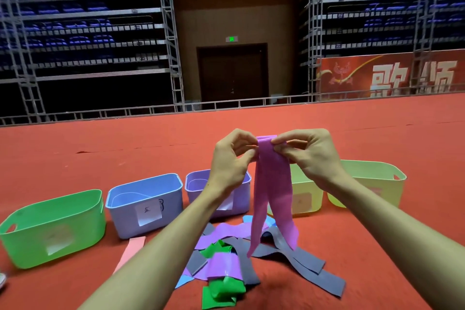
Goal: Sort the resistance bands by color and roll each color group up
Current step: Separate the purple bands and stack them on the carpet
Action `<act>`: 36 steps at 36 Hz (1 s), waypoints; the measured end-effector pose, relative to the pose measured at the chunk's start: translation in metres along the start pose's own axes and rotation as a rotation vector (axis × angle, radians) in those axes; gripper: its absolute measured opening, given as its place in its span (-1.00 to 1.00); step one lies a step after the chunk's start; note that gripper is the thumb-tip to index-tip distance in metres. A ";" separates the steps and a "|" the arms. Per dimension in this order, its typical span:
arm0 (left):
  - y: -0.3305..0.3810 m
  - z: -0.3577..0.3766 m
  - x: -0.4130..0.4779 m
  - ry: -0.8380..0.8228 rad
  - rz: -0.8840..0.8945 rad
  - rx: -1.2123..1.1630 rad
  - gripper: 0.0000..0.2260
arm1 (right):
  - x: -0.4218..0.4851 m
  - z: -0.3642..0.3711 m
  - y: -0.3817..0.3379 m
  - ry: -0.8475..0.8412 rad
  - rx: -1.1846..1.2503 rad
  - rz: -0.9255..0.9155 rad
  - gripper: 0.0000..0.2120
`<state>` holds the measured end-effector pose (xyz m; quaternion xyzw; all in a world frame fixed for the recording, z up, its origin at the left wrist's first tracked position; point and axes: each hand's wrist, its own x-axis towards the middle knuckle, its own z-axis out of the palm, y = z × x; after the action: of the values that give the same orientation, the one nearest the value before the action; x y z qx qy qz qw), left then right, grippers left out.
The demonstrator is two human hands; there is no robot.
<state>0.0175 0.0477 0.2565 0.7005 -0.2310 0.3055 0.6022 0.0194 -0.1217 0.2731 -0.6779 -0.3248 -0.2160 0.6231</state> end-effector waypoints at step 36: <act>0.017 0.009 -0.018 -0.096 -0.044 -0.102 -0.61 | -0.014 -0.001 0.003 0.058 -0.025 -0.049 -0.74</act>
<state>-0.0053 0.0350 0.2551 0.6878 -0.2592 0.2461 0.6318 0.0122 -0.1249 0.2616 -0.6709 -0.3203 -0.2547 0.6184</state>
